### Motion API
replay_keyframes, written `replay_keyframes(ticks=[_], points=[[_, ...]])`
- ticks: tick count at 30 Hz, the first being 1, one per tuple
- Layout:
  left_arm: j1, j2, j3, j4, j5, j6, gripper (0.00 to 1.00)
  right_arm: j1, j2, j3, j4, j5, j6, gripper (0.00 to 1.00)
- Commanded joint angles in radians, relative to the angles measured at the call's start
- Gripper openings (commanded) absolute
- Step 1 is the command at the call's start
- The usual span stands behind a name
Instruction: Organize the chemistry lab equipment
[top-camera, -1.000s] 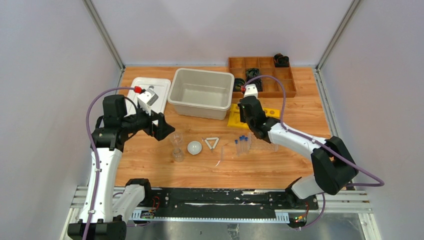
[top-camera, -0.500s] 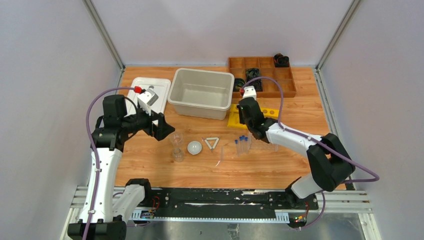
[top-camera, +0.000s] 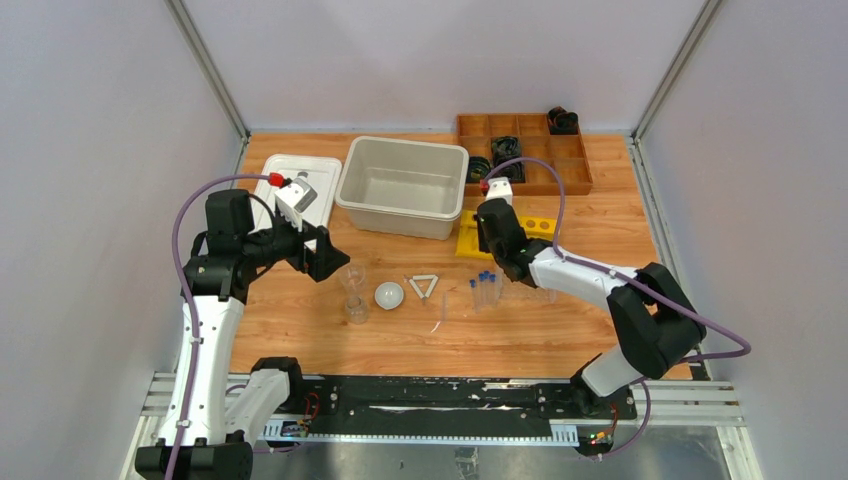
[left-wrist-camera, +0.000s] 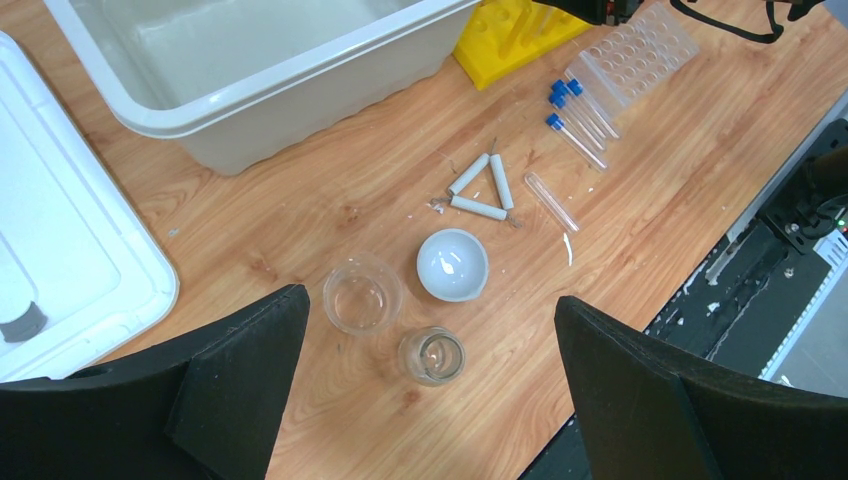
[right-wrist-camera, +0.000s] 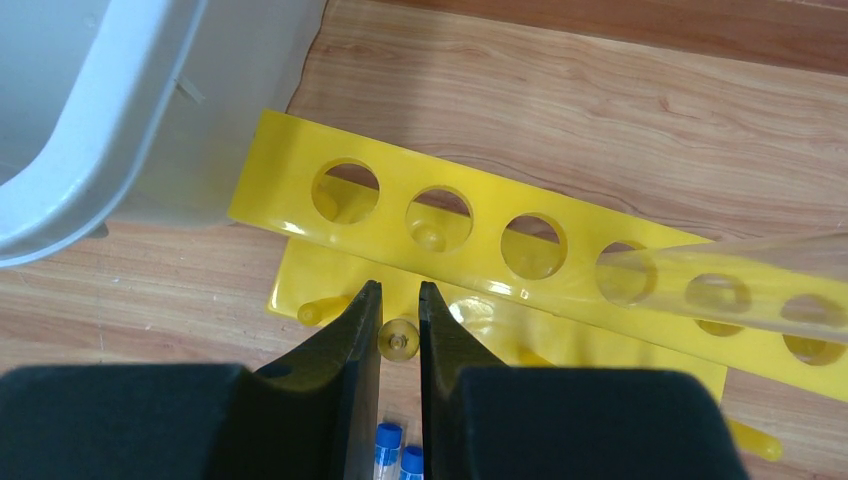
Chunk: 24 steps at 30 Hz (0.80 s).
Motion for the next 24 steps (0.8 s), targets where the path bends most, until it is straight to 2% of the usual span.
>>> replay_keyframes(ticks=[1,8,12,17,20,24], points=[[0.0,-0.007,0.009,0.008,-0.003,0.009,1.0,-0.013,-0.007,0.018,-0.029,0.019,0.024,0.18],[0.0,0.001,0.009,0.008,0.0,0.01,1.0,-0.011,-0.09,0.041,-0.085,-0.011,0.042,0.38],[0.0,0.003,0.016,0.008,0.0,0.008,1.0,0.012,-0.156,0.065,-0.144,-0.013,0.052,0.43],[0.0,-0.001,0.022,0.008,0.003,-0.004,1.0,0.098,-0.212,0.094,-0.266,-0.018,0.114,0.42],[0.0,-0.005,0.025,0.008,0.002,-0.005,1.0,0.186,-0.181,0.116,-0.348,-0.047,0.165,0.47],[0.0,-0.003,0.033,0.009,0.002,-0.012,1.0,0.283,-0.064,0.185,-0.482,-0.108,0.249,0.51]])
